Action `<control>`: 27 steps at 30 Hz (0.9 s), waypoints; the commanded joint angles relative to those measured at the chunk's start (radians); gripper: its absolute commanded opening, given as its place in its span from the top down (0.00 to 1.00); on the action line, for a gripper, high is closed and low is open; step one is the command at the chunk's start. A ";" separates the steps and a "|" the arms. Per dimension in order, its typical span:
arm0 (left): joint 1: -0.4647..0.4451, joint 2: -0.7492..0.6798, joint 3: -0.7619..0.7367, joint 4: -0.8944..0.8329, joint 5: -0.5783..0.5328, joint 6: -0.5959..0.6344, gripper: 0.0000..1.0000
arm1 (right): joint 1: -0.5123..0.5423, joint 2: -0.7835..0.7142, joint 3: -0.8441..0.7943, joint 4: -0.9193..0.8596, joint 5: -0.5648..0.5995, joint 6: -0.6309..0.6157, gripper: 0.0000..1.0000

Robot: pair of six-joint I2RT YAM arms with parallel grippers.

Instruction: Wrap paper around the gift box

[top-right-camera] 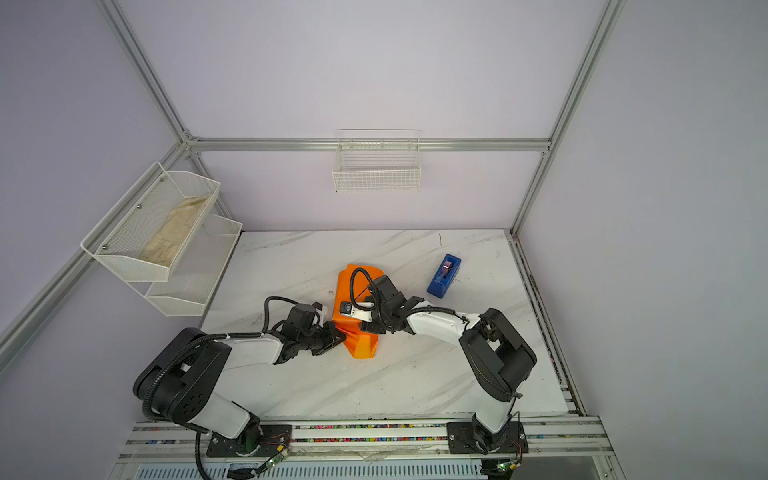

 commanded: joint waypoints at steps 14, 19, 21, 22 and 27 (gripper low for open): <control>0.004 0.046 -0.016 0.205 0.036 -0.092 1.00 | 0.000 0.003 -0.021 -0.080 -0.009 -0.005 0.41; -0.002 0.087 -0.020 0.246 0.043 -0.111 1.00 | -0.001 0.005 -0.020 -0.081 -0.010 -0.006 0.41; -0.010 0.100 -0.030 0.249 0.036 -0.121 1.00 | 0.000 0.007 -0.020 -0.081 -0.010 -0.005 0.41; -0.013 0.107 -0.034 0.251 0.033 -0.124 1.00 | -0.001 0.007 -0.019 -0.081 -0.010 -0.006 0.41; -0.019 0.132 -0.066 0.267 0.029 -0.144 1.00 | 0.000 0.009 -0.018 -0.086 -0.009 -0.007 0.41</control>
